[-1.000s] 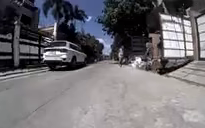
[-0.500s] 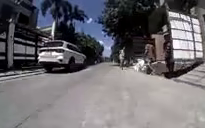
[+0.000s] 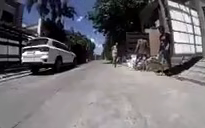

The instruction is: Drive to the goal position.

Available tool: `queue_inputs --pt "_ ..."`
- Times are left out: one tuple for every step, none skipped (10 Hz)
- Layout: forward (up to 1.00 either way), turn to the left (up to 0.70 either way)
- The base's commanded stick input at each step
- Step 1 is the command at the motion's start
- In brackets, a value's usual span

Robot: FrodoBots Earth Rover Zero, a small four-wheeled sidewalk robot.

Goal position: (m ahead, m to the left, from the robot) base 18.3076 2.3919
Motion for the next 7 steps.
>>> queue_inputs --pt "1.0 0.05" --pt "1.0 0.04" --pt "1.0 0.0" --pt "1.0 0.01" --pt "1.0 0.02" --pt "1.0 0.0" --pt "1.0 0.0"
